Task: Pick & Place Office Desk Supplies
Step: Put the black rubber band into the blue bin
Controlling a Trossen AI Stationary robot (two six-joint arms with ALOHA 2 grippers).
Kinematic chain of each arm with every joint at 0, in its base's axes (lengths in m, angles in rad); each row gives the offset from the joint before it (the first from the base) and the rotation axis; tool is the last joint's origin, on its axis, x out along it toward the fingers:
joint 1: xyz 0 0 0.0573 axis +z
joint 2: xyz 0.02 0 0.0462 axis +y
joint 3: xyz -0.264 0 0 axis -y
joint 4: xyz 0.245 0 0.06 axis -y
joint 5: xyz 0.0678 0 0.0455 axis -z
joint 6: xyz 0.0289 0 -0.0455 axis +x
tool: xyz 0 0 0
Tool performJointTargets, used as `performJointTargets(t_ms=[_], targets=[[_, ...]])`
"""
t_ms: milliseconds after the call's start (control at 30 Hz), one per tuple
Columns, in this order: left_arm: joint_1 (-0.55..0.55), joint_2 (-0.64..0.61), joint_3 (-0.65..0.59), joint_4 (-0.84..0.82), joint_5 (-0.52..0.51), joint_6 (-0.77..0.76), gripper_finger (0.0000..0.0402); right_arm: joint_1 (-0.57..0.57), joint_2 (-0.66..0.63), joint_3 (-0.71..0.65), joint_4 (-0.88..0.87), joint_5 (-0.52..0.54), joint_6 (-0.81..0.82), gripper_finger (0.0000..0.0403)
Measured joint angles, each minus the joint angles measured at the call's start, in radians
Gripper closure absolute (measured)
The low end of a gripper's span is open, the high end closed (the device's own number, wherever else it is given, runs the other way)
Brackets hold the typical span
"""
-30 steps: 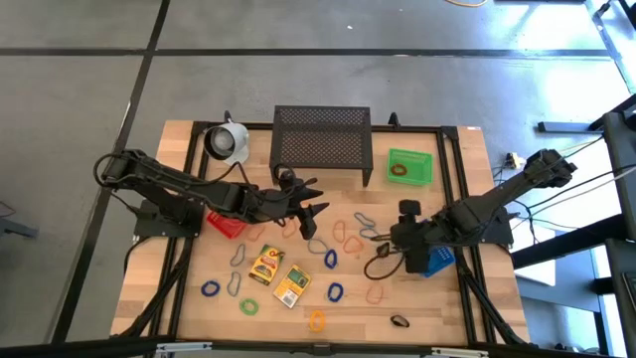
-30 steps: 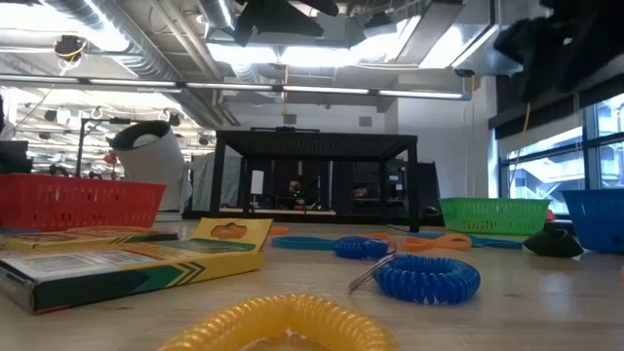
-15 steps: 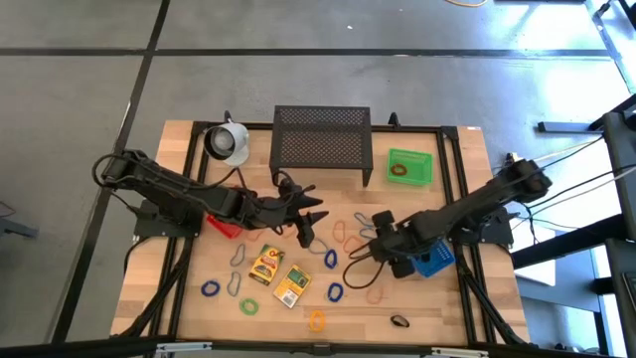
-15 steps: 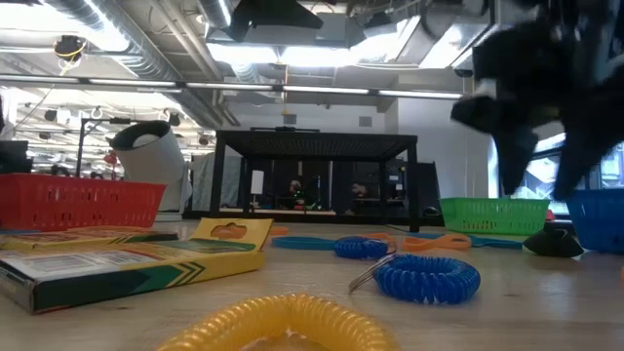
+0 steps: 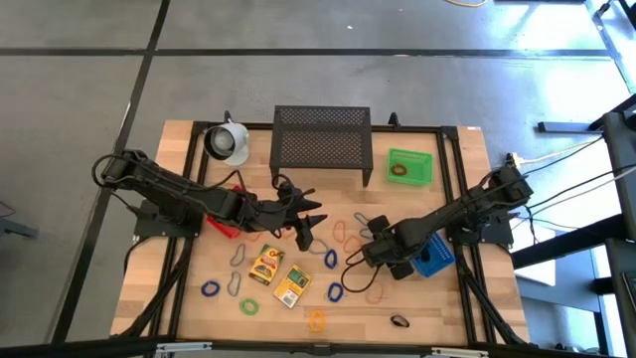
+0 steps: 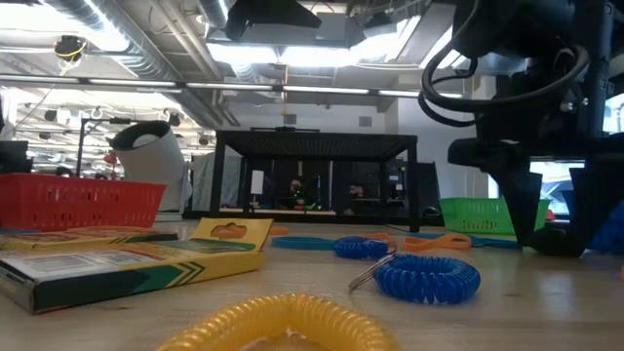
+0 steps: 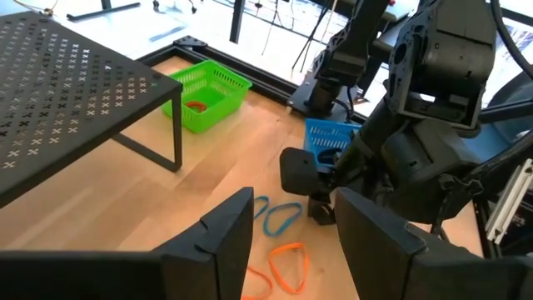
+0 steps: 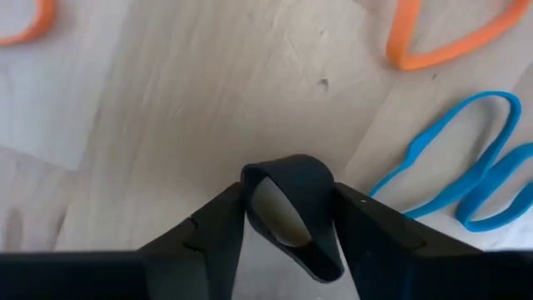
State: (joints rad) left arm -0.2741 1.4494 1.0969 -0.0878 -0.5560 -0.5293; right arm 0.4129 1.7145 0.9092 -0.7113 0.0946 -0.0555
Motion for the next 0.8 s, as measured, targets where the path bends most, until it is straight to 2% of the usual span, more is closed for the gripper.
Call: performJointTargets(t_ms=[100, 333, 433, 533, 800], targets=[[0.0, 0.0, 0.0, -0.001, 0.0, 0.008, 0.0237, 0.0, 0.001, -0.001, 0.0, -0.01, 0.003, 0.0262], [0.0, 0.0, 0.0, -0.001, -0.001, 0.018, 0.0237, 0.0, -0.009, -0.003, -0.001, -0.044, 0.079, 0.0388], [0.0, 0.0, 0.0, 0.006, -0.001, 0.018, 0.0237, -0.005, -0.034, -0.007, 0.005, -0.072, 0.128, 0.0381], [0.0, -0.007, 0.0, 0.009, -0.002, 0.018, 0.0237, -0.004, -0.086, -0.007, 0.012, -0.035, 0.181, 0.0367], [0.001, -0.014, 0.0, 0.009, -0.003, 0.034, 0.0237, -0.007, -0.294, -0.006, 0.089, 0.22, 0.355, 0.0394]])
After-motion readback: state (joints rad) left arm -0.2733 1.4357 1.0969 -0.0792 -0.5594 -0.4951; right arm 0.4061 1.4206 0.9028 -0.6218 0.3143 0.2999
